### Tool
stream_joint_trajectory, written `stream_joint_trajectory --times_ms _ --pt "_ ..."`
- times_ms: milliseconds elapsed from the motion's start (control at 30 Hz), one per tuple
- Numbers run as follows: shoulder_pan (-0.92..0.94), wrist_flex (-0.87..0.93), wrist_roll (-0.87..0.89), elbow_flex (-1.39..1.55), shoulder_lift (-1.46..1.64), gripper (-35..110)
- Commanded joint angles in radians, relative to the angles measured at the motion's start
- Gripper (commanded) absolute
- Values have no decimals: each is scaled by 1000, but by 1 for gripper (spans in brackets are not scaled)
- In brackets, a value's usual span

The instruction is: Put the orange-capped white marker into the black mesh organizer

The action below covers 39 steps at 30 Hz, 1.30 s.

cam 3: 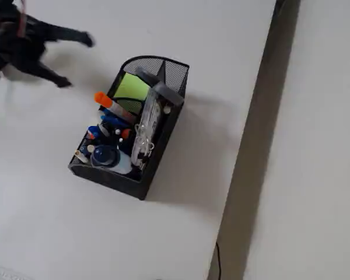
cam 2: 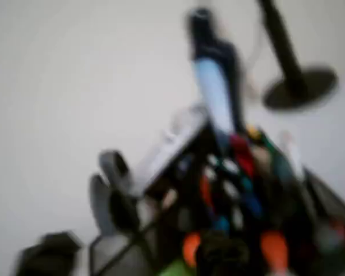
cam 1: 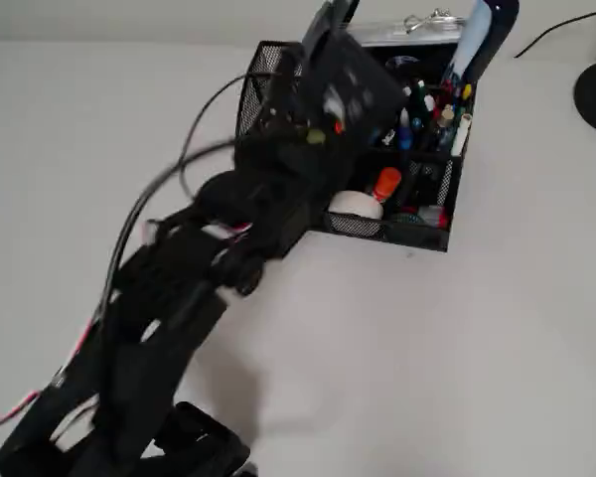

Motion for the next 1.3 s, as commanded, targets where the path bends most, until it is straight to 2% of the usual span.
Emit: stream_joint_trajectory --times_ms 0,100,167,400,500,567,767,1267 --pt "44 413 373 -83 196 7" --pt "48 598 520 -46 249 1" --pt "46 641 555 38 311 0" --pt "-32 704 543 482 767 0" --pt "-71 798 537 632 979 0" --pt "-89 848 554 673 983 0" --pt "-92 819 552 844 983 0" --pt "-110 813 515 847 983 0"
